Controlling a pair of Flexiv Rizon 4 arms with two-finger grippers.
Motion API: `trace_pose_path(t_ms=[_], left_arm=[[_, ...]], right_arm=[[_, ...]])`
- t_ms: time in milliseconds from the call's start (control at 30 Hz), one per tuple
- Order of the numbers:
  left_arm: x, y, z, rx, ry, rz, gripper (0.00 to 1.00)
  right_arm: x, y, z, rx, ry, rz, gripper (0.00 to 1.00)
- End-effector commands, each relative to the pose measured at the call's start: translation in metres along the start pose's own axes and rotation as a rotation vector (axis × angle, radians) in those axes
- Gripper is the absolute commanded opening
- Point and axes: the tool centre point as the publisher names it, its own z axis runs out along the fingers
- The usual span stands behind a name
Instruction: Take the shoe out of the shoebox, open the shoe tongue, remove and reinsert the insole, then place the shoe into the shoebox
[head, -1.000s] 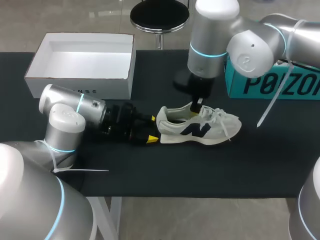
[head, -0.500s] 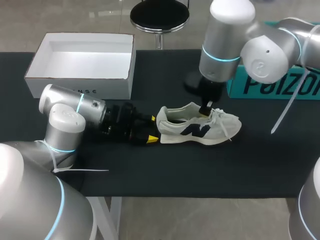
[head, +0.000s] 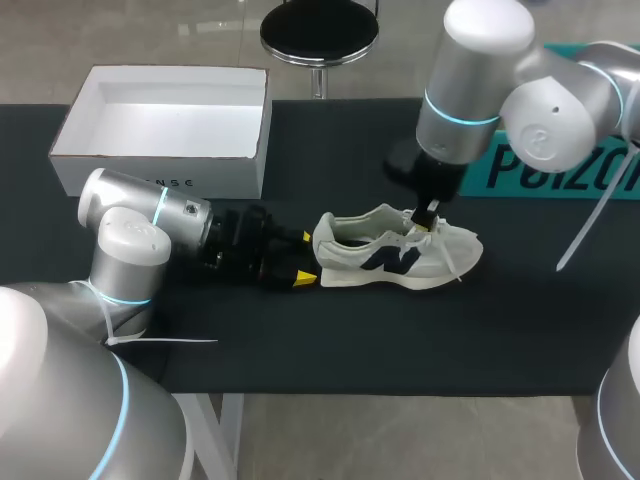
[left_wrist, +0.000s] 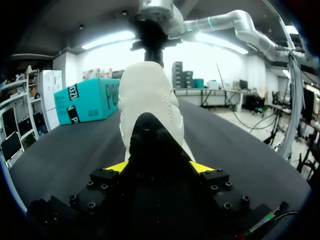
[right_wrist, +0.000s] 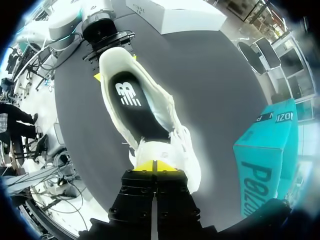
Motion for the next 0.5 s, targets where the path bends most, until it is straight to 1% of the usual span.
trace_pose_path(t_ms=[33, 167, 333, 433, 500], left_arm=[[-0.001, 0.002, 0.002, -0.002, 0.001, -0.001, 0.00], [-0.001, 0.002, 0.002, -0.002, 0.001, -0.001, 0.00], [-0.001, 0.002, 0.002, -0.002, 0.001, -0.001, 0.00], [-0.001, 0.002, 0.002, -0.002, 0.001, -0.001, 0.00], [-0.001, 0.002, 0.002, -0.002, 0.001, -0.001, 0.00]], right_arm=[[-0.007, -0.003, -0.009, 0.008, -0.009, 0.006, 0.00], [-0.015, -0.005, -0.014, 0.015, -0.015, 0.009, 0.00], [-0.024, -0.009, -0.013, 0.027, -0.016, 0.018, 0.00], [-0.024, -0.009, -0.013, 0.025, -0.016, 0.022, 0.00], [-0.023, -0.006, -0.014, 0.018, -0.018, 0.013, 0.00]])
